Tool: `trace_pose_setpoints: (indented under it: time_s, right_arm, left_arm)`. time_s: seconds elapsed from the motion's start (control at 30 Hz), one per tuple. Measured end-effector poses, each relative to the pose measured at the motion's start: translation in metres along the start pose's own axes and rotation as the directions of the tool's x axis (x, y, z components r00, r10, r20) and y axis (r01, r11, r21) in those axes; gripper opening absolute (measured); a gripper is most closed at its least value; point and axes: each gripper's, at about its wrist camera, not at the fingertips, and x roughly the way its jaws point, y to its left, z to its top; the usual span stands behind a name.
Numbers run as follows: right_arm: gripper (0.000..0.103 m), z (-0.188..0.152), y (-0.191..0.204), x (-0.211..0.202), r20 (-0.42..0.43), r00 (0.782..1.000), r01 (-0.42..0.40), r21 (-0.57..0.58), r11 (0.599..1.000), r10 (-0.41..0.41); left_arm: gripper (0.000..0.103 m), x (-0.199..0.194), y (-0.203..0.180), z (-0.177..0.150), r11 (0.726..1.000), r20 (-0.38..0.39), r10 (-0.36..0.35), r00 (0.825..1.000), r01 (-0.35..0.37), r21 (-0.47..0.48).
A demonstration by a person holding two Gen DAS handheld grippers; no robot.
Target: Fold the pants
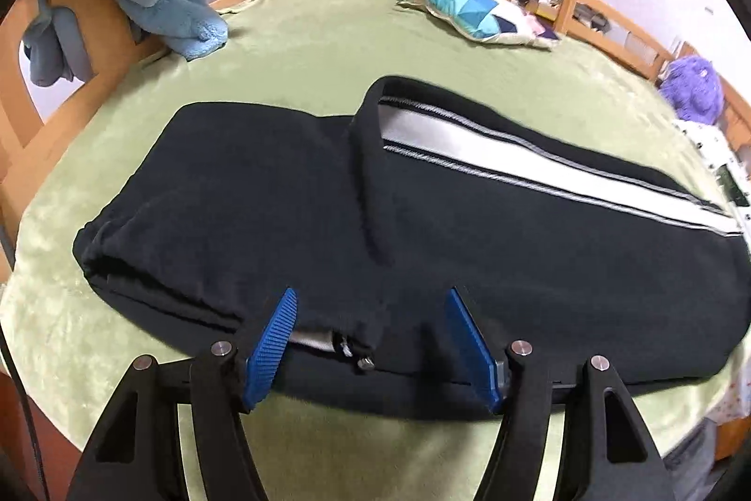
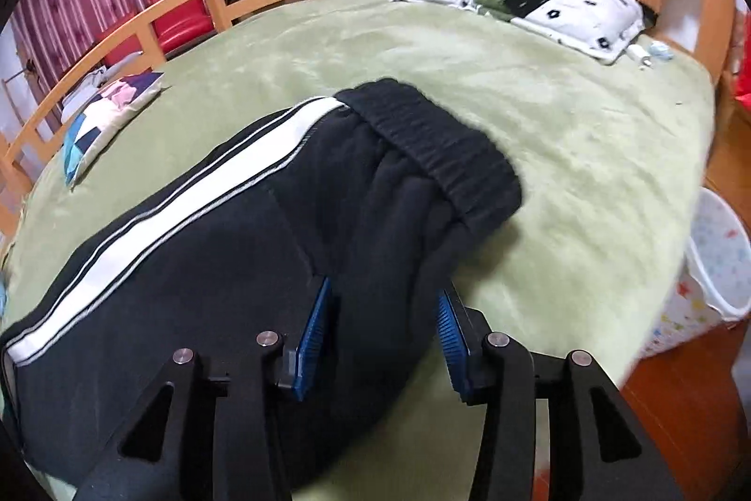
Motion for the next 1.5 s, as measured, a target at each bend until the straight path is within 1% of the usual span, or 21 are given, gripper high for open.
trace_pose_setpoints:
  time_s: [0.07,0.1,0.13,0.17,0.2,0.3,0.37,0.43,0.5,0.6,0.63,0.73,0.8,0.87,0.97,1.03,1.07,1.17,1.3,1.37,1.5]
  right_arm:
    - [0.046,-0.009,0.001,-0.024,0.020,1.000,-0.016,-0.008,1.000,0.016]
    - [0.047,-0.012,-0.001,-0.035,0.027,0.999,-0.024,-0.008,1.000,0.025]
    - [0.047,-0.017,0.001,-0.046,0.034,0.999,-0.029,-0.006,1.000,0.029]
    - [0.047,-0.020,0.005,-0.056,0.042,0.999,-0.034,-0.004,0.999,0.034]
    - [0.047,-0.024,0.008,-0.066,0.052,0.998,-0.043,-0.001,0.999,0.043]
    - [0.047,-0.031,0.025,-0.080,0.068,0.996,-0.056,-0.012,0.998,0.057]
    - [0.047,-0.037,0.041,-0.085,0.074,0.995,-0.066,-0.013,0.998,0.067]
    - [0.047,-0.043,0.054,-0.081,0.056,0.993,-0.099,-0.006,0.995,0.099]
    - [0.047,-0.051,0.070,-0.076,0.026,0.991,-0.134,-0.004,0.991,0.134]
    - [0.047,-0.063,0.096,-0.069,-0.006,0.990,-0.141,-0.028,0.990,0.141]
    - [0.047,-0.066,0.102,-0.066,-0.017,0.990,-0.141,-0.037,0.989,0.140]
    - [0.047,-0.076,0.121,-0.061,-0.044,0.988,-0.149,-0.058,0.987,0.146]
    - [0.047,-0.081,0.130,-0.061,-0.059,0.986,-0.158,-0.066,0.985,0.154]
    - [0.047,-0.084,0.138,-0.063,-0.062,0.985,-0.166,-0.070,0.984,0.162]
    - [0.047,-0.092,0.149,-0.067,-0.068,0.982,-0.181,-0.083,0.980,0.175]
    - [0.047,-0.097,0.157,-0.069,-0.072,0.982,-0.182,-0.096,0.979,0.175]
    - [0.047,-0.100,0.160,-0.070,-0.075,0.982,-0.183,-0.102,0.978,0.175]
    - [0.047,-0.108,0.168,-0.072,-0.089,0.978,-0.198,-0.105,0.974,0.190]
    - [0.047,-0.116,0.177,-0.069,-0.114,0.970,-0.225,-0.096,0.970,0.213]
    - [0.047,-0.120,0.182,-0.066,-0.130,0.966,-0.237,-0.095,0.967,0.224]
    - [0.047,-0.126,0.193,-0.059,-0.157,0.960,-0.247,-0.096,0.964,0.230]
  left_arm:
    - [0.062,0.009,0.000,-0.001,0.998,0.001,0.064,0.998,-0.064,0.030]
    - [0.054,0.012,0.001,0.000,0.995,0.005,0.086,0.996,-0.086,0.040]
    - [0.028,0.014,0.003,0.002,0.995,0.012,0.085,0.996,-0.086,0.048]
    - [0.019,0.012,0.008,0.007,0.999,0.021,0.028,0.999,-0.029,0.046]
    - [0.017,0.008,0.012,0.013,0.999,0.043,0.015,0.999,-0.016,0.036]
    - [0.014,-0.007,0.032,0.042,0.997,0.147,0.077,0.986,-0.079,0.007]
    - [0.013,-0.012,0.054,0.067,0.994,0.189,0.101,0.977,-0.094,-0.048]
    - [0.013,-0.012,0.076,0.092,0.991,0.220,0.110,0.969,-0.089,-0.103]
    - [0.013,-0.007,0.093,0.117,0.988,0.232,0.100,0.968,-0.068,-0.139]
    - [0.014,0.002,0.108,0.144,0.986,0.230,0.076,0.970,-0.038,-0.165]
    - [0.017,0.003,0.111,0.150,0.984,0.235,0.078,0.969,-0.037,-0.173]
    - [0.023,-0.001,0.115,0.164,0.978,0.266,0.114,0.957,-0.061,-0.201]
    - [0.029,-0.005,0.114,0.163,0.982,0.273,0.086,0.958,-0.035,-0.188]
    - [0.038,-0.008,0.113,0.157,0.984,0.266,0.050,0.963,-0.002,-0.177]
    - [0.043,-0.007,0.111,0.135,0.987,0.228,-0.003,0.974,0.039,-0.153]
    - [0.044,-0.006,0.110,0.116,0.987,0.193,-0.058,0.980,0.084,-0.134]
    - [0.048,-0.005,0.113,0.102,0.984,0.169,-0.090,0.982,0.114,-0.138]
    - [0.050,-0.002,0.123,0.065,0.968,0.117,-0.166,0.979,0.184,-0.169]
    - [0.050,-0.002,0.147,0.023,0.947,0.087,-0.201,0.976,0.216,-0.238]
    - [0.050,0.000,0.164,0.009,0.927,0.084,-0.220,0.972,0.235,-0.291]
    - [0.049,0.013,0.187,0.000,0.888,0.084,-0.253,0.964,0.266,-0.376]
